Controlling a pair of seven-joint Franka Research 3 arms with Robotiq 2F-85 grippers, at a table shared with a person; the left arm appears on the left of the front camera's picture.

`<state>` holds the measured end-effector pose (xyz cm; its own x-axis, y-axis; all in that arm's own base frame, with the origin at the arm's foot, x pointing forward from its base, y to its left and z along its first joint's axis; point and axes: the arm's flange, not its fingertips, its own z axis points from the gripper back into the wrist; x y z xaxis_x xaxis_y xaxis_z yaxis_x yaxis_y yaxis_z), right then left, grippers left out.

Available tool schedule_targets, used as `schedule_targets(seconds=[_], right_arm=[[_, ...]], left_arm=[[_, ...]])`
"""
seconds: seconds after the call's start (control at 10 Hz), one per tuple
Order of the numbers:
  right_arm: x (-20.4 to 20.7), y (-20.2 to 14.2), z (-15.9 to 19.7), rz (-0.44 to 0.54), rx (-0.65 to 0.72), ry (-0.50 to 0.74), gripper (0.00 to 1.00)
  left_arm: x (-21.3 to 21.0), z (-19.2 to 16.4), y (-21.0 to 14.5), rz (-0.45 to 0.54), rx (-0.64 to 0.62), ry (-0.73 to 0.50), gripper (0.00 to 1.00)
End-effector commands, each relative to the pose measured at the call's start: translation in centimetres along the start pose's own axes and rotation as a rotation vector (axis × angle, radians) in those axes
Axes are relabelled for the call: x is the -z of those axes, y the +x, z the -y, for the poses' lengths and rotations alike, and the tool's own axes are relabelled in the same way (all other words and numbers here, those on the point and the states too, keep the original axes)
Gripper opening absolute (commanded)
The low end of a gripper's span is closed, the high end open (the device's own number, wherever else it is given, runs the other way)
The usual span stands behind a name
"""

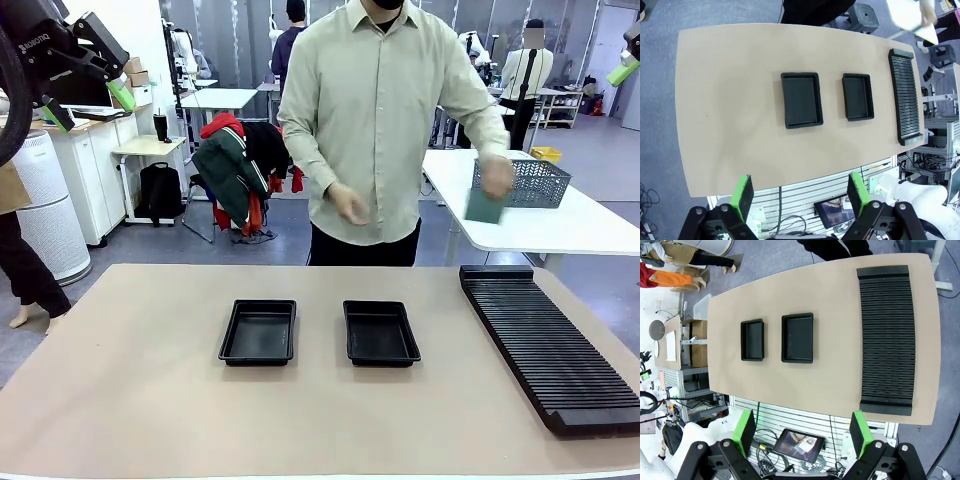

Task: Inspect and transfer BCBs to ESD trays.
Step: Pick up the Blank PCB from the PCB Rack and place it in the left ESD tray.

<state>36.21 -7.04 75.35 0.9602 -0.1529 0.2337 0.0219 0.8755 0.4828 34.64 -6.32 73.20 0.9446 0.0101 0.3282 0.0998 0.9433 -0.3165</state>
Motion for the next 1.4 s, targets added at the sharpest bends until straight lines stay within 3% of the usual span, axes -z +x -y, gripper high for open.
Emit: schedule_targets(seconds=[0.0, 1.3], right_arm=[[-0.03, -0.04, 0.02, 0.000, -0.001, 0.000, 1.00], [-0.03, -0.04, 0.02, 0.000, -0.001, 0.000, 1.00]], left_arm=[[0.06, 0.06, -0.08, 0.002, -0.001, -0.009, 1.00], [0.06, 0.06, -0.08, 0.002, -0.001, -0.009, 1.00]])
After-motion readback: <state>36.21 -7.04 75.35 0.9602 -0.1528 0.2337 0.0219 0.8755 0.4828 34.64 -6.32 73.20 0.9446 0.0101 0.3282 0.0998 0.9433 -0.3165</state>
